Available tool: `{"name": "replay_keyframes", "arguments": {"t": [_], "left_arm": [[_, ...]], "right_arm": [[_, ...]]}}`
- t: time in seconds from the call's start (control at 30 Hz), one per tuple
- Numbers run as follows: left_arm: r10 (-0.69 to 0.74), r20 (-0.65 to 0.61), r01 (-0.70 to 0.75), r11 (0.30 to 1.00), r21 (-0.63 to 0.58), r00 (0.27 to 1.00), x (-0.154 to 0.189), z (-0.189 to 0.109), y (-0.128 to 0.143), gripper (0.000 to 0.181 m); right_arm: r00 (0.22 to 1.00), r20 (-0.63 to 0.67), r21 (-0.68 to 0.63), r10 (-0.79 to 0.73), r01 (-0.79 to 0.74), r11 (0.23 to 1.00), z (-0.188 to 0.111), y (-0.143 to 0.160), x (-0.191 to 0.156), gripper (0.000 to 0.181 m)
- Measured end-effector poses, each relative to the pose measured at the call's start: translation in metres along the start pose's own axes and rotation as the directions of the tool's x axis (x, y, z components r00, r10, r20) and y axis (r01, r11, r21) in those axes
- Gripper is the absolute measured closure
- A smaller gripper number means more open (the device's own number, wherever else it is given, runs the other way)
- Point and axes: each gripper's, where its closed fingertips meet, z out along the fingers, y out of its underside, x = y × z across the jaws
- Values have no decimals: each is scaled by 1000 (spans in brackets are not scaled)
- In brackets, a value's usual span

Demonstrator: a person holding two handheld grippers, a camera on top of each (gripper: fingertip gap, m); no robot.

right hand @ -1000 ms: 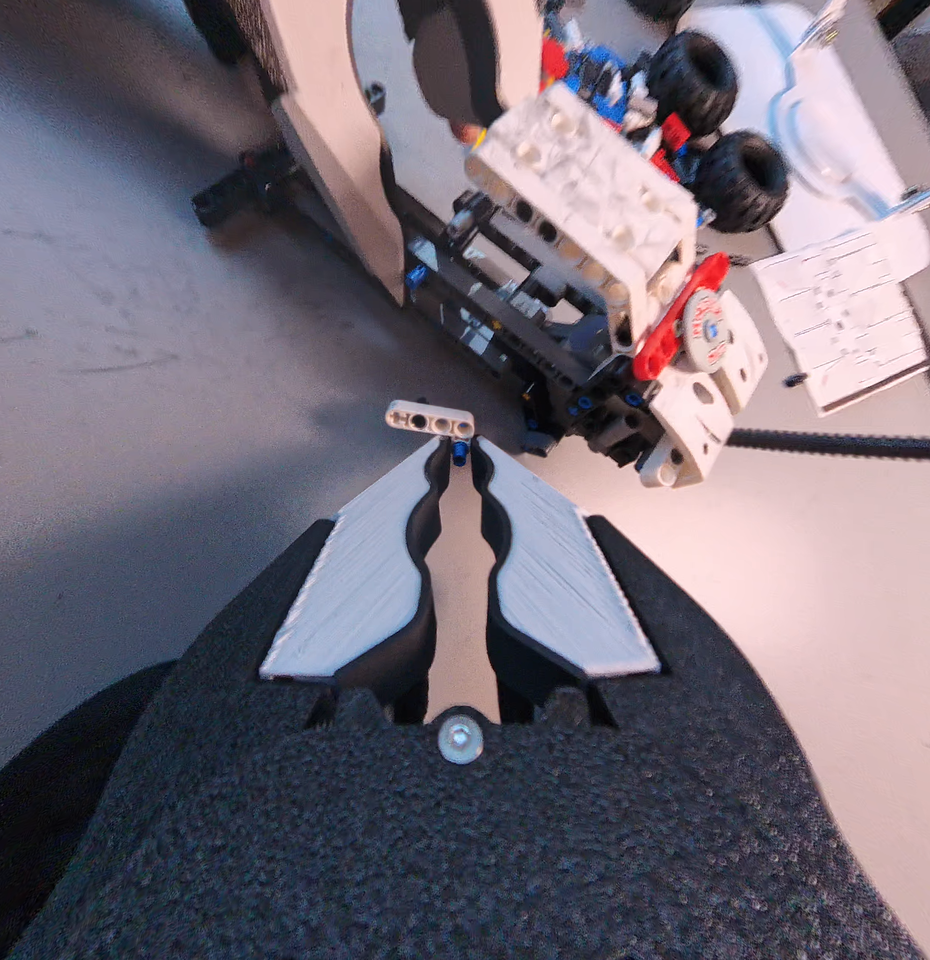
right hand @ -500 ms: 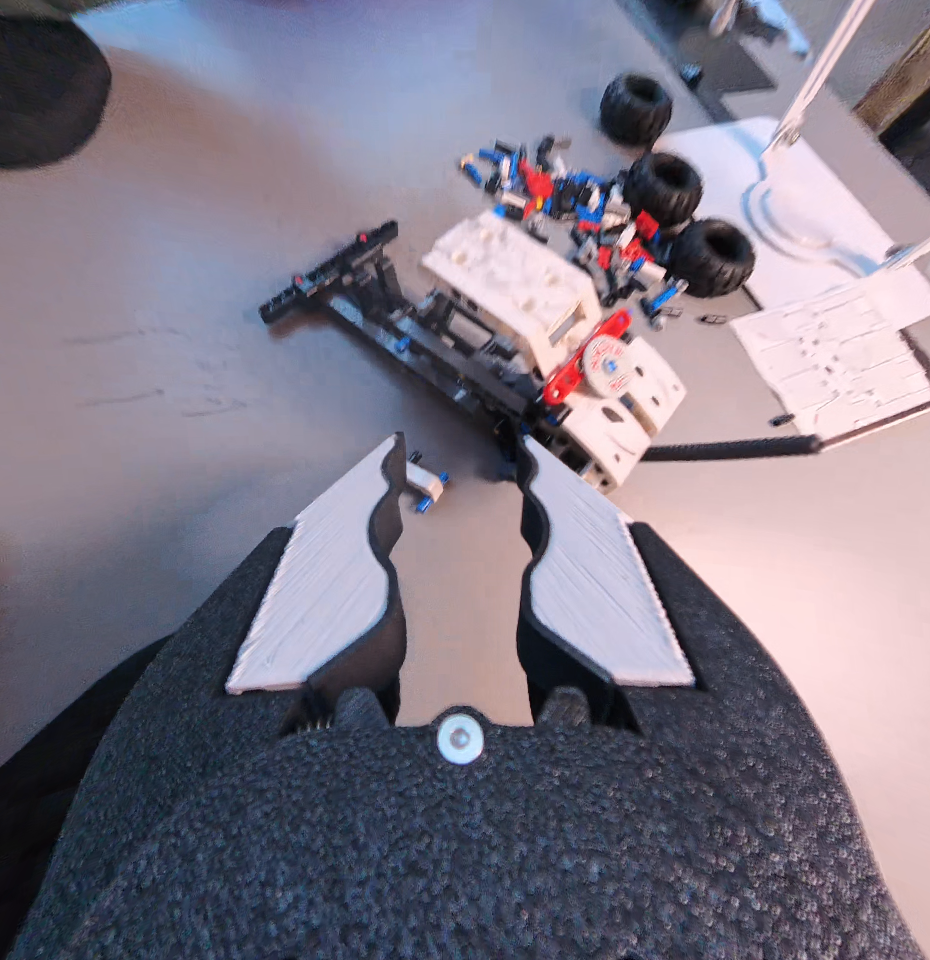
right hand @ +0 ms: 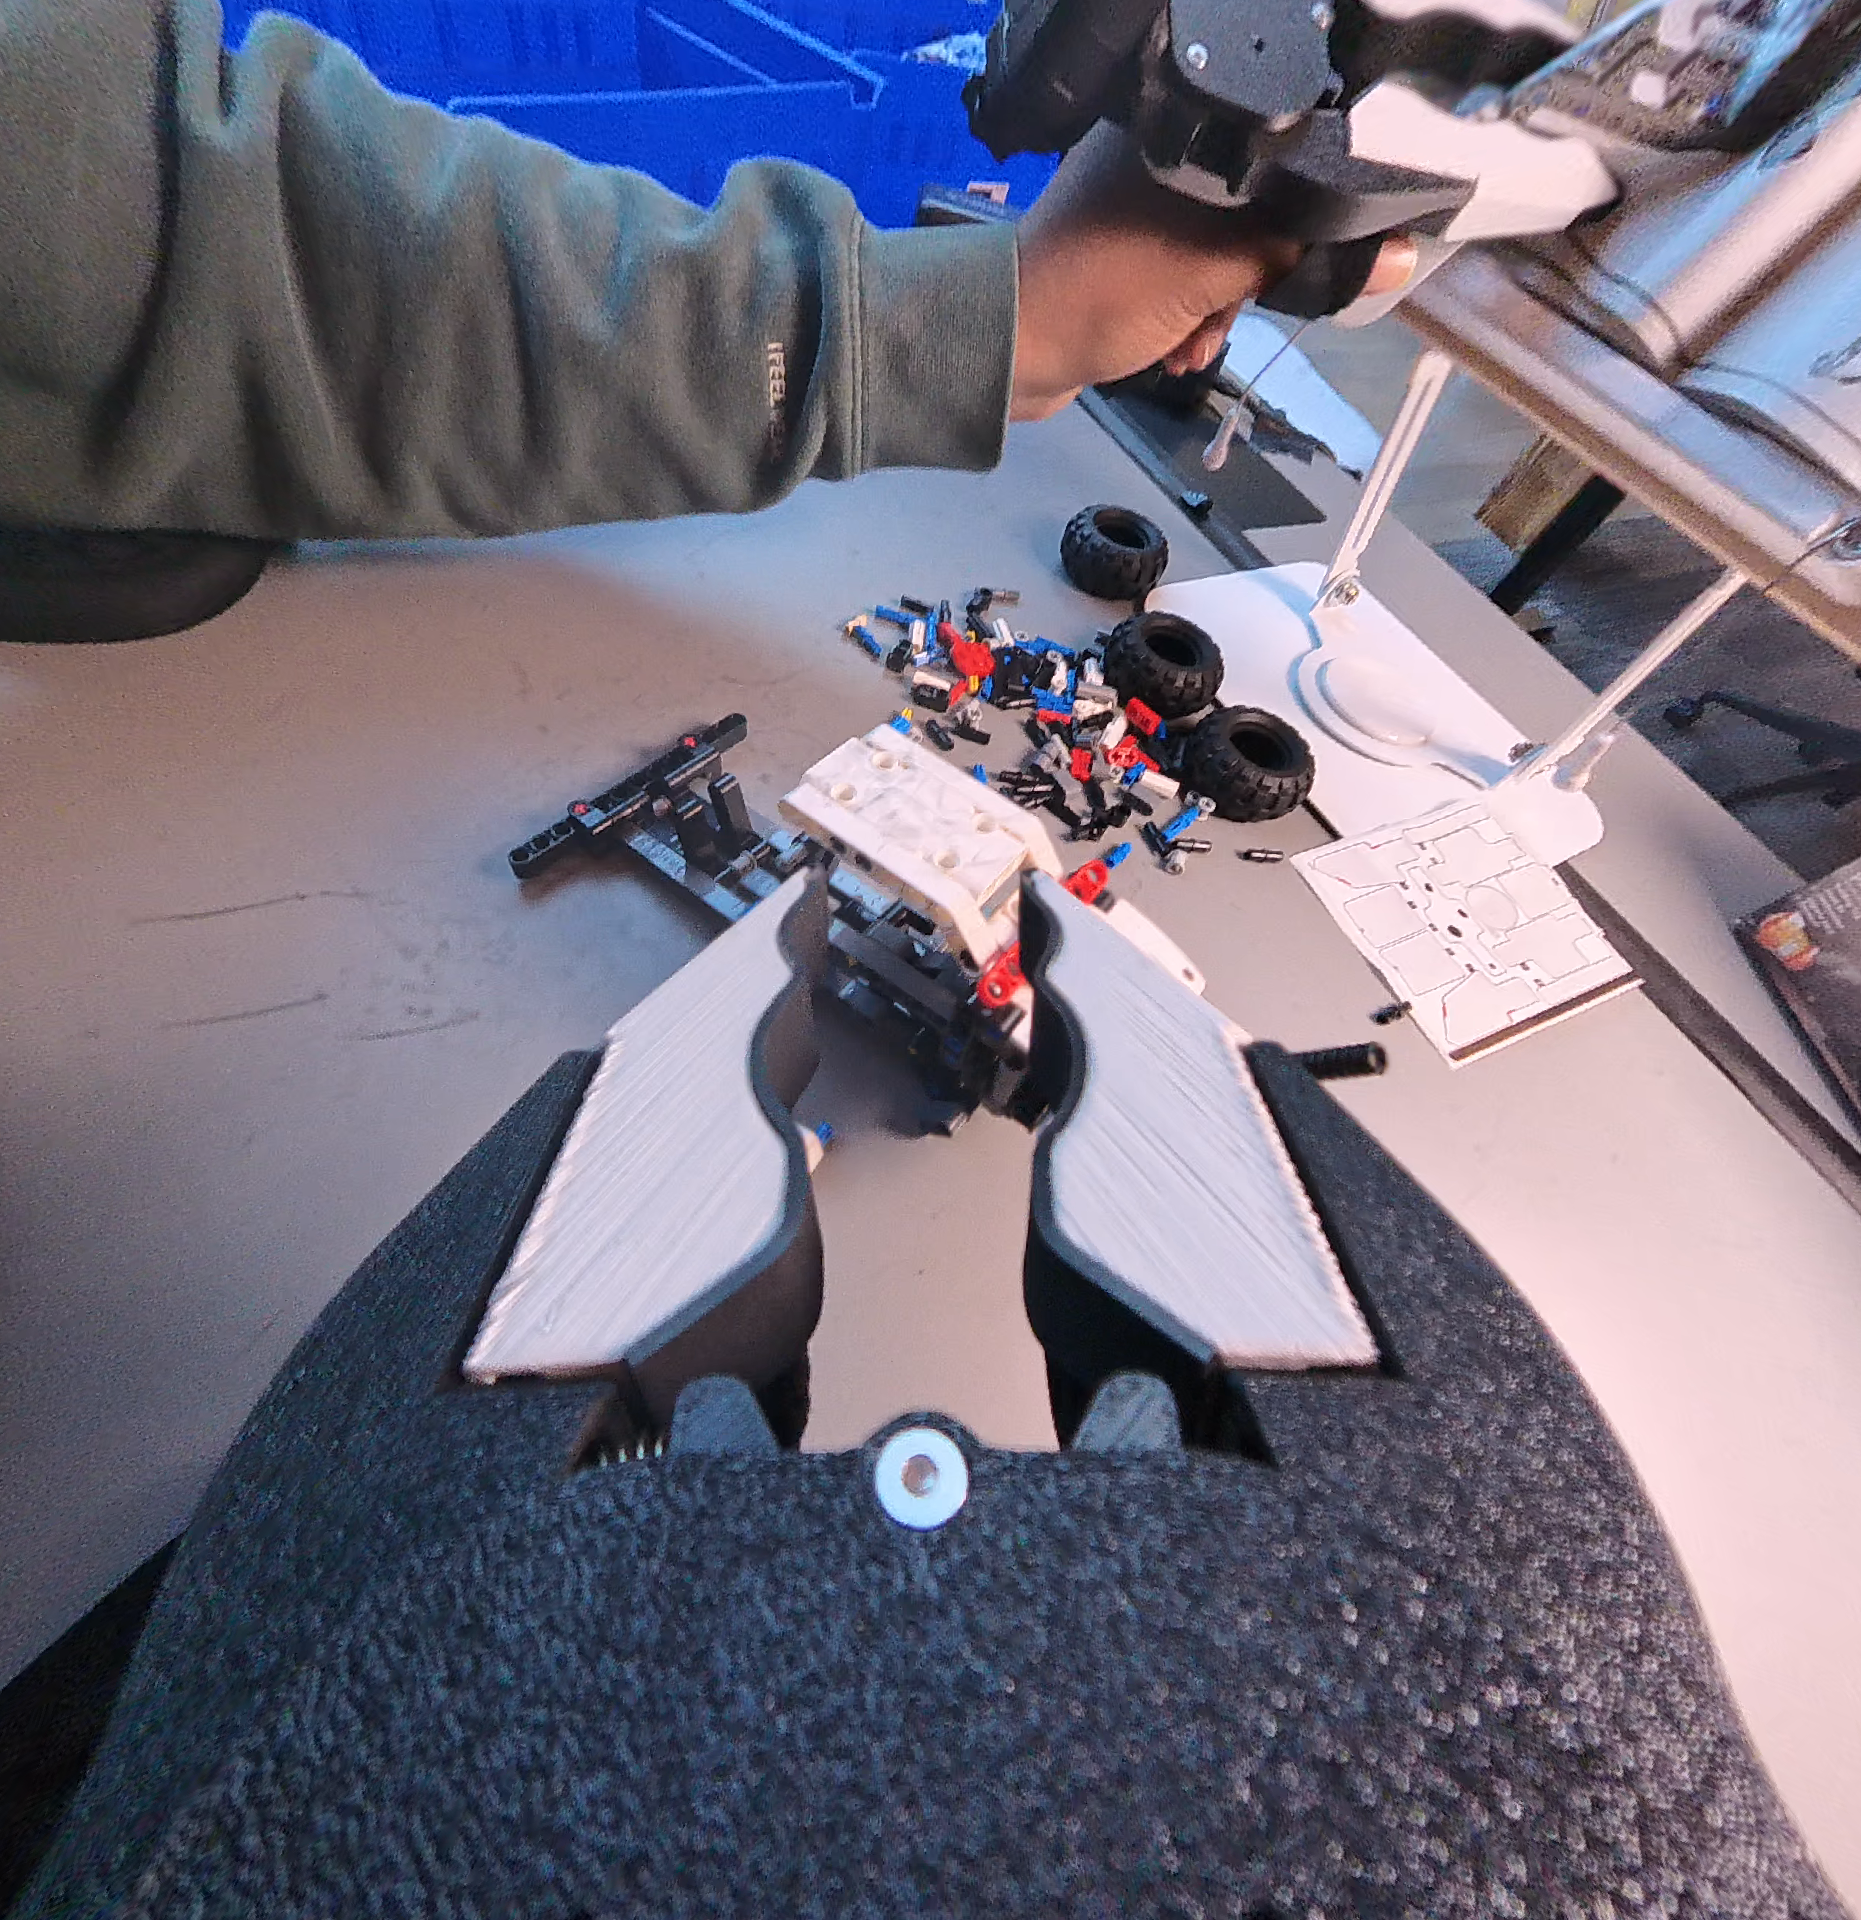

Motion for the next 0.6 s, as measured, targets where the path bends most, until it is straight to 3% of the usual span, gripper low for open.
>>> {"name": "replay_keyframes", "arguments": {"t": [0.2, 0.37, 0.6], "left_arm": [[-50, -117, 58, 996, 69, 992, 31, 0, -37, 156], [29, -167, -8, 992, 125, 986, 64, 5, -66, 155], [273, -127, -250, 953, 173, 954, 96, 10, -78, 144]], "right_arm": [[997, -79, 152, -24, 36, 988, -4, -49, 32, 148], [973, -226, 241, 42, 14, 971, 3, -108, 117, 147], [933, -122, 304, 338, -289, 908, 59, -155, 213, 103]]}}
